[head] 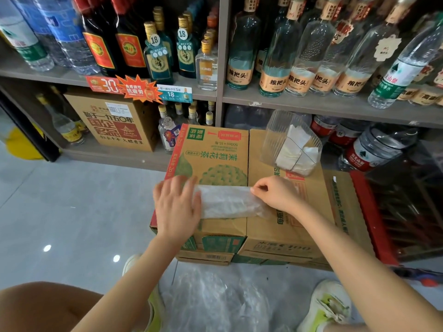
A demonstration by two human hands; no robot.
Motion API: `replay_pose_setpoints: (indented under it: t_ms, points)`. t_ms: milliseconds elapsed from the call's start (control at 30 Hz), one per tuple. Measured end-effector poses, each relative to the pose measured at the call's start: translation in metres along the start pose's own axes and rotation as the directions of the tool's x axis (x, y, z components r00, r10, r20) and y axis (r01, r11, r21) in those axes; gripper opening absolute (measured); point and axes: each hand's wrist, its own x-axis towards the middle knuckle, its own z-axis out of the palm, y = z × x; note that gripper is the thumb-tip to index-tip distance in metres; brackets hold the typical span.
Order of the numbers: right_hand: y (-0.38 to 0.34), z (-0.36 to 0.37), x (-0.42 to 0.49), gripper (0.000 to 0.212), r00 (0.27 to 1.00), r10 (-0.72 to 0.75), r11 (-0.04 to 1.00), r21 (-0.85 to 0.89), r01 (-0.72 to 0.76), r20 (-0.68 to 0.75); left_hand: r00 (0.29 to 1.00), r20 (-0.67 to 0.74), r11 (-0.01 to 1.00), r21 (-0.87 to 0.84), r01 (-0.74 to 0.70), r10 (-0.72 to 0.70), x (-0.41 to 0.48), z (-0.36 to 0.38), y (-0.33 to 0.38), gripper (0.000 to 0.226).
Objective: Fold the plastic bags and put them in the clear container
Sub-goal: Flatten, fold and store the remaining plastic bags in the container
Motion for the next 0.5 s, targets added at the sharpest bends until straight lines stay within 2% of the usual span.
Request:
replay_pose_setpoints:
  t_ms: [67, 100, 167, 233, 367, 500]
  points:
    - [0.0, -0.001, 0.001, 0.025, 1.0, 0.005, 1.0, -0.011, -0.005, 0.009, 0.983, 0.074, 0.985, -0.062, -0.162, 0.166, -0.005, 0.004, 0.01, 0.036]
    - [0.0, 0.0, 0.002, 0.026, 1.0, 0.007, 1.0, -0.013, -0.007, 0.012, 0.97, 0.136, 0.978, -0.088, -0.189, 0.2, -0.007, 0.009, 0.014, 0.039]
    - [0.001, 0.002, 0.004, 0.027, 1.0, 0.006, 1.0, -0.024, -0.006, 0.005, 0.948, 0.266, 0.983, -0.103, -0.151, 0.174, -0.009, 0.019, 0.017, 0.048]
    - [0.002, 0.003, 0.006, 0.028, 1.0, 0.003, 1.0, -0.027, -0.003, -0.008, 0.935, 0.337, 0.992, -0.091, -0.088, 0.114, -0.01, 0.027, 0.019, 0.055]
    - [0.003, 0.005, 0.006, 0.027, 0.999, -0.011, 1.0, -0.027, 0.01, -0.031, 0.928, 0.366, 0.995, -0.086, -0.041, 0.07, -0.01, 0.032, 0.018, 0.063]
    - [0.0, 0.001, 0.006, 0.028, 1.0, -0.01, 0.998, -0.061, 0.01, 0.001, 0.906, 0.418, 0.998, -0.041, -0.056, 0.068, -0.01, 0.034, 0.019, 0.073]
